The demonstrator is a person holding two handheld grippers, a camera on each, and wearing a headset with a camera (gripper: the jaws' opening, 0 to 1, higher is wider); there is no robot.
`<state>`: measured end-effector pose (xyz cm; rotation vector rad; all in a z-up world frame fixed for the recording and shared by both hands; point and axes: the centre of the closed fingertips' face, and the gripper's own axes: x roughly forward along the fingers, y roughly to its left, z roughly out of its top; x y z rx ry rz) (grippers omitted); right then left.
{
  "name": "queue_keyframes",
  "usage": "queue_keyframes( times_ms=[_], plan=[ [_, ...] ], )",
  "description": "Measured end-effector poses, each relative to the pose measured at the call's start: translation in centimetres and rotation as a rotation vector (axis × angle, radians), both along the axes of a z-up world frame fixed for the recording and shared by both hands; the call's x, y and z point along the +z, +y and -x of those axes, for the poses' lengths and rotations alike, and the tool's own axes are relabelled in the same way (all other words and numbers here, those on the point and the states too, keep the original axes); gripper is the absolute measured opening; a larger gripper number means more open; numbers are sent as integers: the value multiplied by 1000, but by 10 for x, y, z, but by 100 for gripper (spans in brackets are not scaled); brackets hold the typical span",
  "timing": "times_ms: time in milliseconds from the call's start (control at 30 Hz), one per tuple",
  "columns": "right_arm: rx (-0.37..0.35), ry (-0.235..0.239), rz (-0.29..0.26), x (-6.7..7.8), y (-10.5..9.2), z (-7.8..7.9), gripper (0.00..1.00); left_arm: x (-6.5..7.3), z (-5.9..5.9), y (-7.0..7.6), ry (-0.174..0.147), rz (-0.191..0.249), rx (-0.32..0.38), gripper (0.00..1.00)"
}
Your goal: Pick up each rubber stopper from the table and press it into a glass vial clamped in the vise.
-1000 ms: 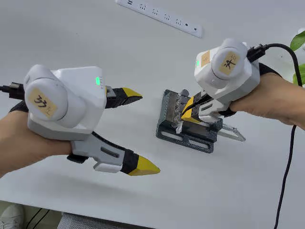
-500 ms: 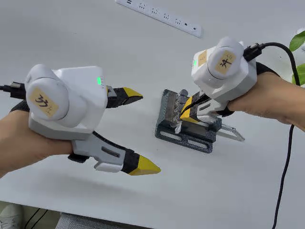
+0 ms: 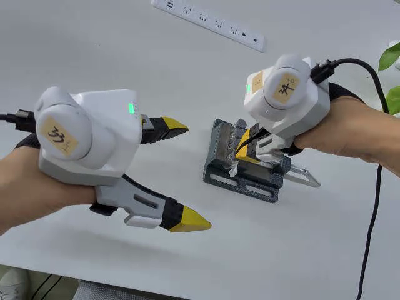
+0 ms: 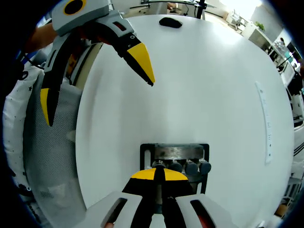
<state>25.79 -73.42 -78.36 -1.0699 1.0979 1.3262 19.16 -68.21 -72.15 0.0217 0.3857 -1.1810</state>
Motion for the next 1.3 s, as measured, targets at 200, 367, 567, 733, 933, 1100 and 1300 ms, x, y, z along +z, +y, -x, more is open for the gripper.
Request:
queue_keyframes(
  times_ms=[200,367,567,733,933,1100,1300],
  plan=[
    [10,-5,4,-1,1,0,0,2,-1,-1,0,6,4,87],
    [5,-18,-3,-1,1,0,0,2,0,-3,-4,1,-3,87],
    [-44,-29,-68,1,1,-1,0,4,1,-2,-9,-9,-8,87],
    [-71,-55,-117,0,0,1,0,6,1,2,-11,-18,0,86],
    [-59,-106,-130,0,0,5,0,7,2,1,-11,-19,6,86],
    [-50,-156,-157,0,-2,4,0,9,2,-1,-12,-15,8,86],
    [-81,-191,-222,1,-2,2,0,11,2,-3,-17,-22,0,86]
  ],
)
